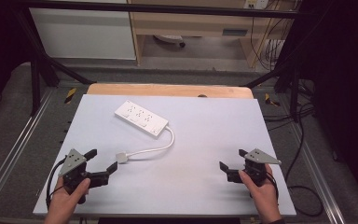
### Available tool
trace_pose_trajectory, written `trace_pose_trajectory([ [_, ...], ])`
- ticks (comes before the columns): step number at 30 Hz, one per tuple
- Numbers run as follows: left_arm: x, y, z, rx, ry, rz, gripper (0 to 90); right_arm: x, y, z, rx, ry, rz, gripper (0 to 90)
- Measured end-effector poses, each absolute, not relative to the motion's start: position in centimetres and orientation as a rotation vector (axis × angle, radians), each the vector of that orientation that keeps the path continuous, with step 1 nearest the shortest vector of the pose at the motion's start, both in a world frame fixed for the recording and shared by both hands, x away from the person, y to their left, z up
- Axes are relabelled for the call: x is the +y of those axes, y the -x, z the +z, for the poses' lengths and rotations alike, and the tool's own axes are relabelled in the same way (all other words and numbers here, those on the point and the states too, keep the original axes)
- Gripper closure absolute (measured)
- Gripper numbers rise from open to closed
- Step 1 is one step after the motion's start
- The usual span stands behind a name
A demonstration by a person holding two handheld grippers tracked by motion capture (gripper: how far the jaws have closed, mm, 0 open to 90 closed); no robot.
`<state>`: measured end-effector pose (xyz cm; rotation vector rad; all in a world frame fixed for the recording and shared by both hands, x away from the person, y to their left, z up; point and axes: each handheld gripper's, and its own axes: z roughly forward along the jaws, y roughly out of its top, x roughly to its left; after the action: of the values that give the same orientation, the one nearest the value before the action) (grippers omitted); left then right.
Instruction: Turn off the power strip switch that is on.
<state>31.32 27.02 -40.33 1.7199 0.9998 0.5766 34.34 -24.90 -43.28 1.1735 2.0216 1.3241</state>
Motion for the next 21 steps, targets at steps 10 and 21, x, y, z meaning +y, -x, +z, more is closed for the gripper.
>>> trace_pose_trajectory([
  [10, 26.4, -31.3, -40.1, 0.983, -1.707, 0.55, 5.7, -24.6, -34.3, -43.3, 2.037, -1.168, 1.315, 4.9],
  [21, 25.6, -32.2, -40.1, 1.004, -1.71, 0.502, 6.2, -24.3, -34.1, -43.2, 2.048, -1.138, 1.33, 4.8],
])
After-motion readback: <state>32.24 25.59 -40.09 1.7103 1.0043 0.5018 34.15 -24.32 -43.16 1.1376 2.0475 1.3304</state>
